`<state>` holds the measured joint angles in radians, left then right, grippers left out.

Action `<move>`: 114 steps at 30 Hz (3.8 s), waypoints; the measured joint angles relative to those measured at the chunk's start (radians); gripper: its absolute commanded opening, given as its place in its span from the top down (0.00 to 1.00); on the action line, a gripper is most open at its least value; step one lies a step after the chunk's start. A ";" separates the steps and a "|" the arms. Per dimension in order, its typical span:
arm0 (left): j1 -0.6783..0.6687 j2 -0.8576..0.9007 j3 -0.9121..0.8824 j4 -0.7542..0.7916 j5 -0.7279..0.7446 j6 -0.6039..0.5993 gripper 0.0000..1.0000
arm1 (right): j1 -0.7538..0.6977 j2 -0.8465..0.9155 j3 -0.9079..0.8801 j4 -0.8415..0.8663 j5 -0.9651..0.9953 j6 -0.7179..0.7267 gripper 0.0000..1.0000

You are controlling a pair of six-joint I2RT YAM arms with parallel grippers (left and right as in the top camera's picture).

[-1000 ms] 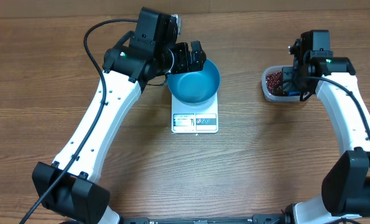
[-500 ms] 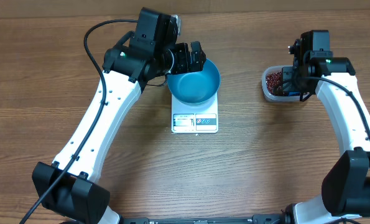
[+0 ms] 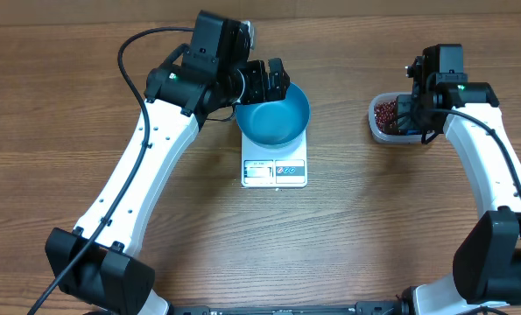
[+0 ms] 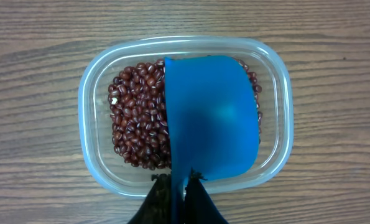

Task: Scoop item into bowl and weigh 150g on scale

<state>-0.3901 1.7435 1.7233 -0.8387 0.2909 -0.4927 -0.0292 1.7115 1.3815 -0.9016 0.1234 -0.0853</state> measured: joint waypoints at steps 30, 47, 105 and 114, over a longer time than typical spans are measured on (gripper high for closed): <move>0.000 0.000 0.000 0.020 0.000 0.102 0.02 | 0.000 0.000 0.102 -0.141 0.023 -0.073 0.96; 0.000 0.000 0.003 -0.089 -0.021 0.291 0.08 | 0.000 0.000 0.174 -0.203 -0.014 -0.279 0.96; -0.337 0.000 -0.461 0.243 -0.385 0.388 0.96 | 0.000 0.000 0.257 -0.296 -0.042 -0.203 0.96; -0.350 0.000 -0.526 0.294 -0.390 0.373 0.96 | 0.000 0.000 0.257 -0.297 -0.042 -0.203 0.96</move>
<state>-0.7403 1.7439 1.1969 -0.5449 -0.0990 -0.1200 -0.0292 1.7115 1.6382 -1.1988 0.0814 -0.2882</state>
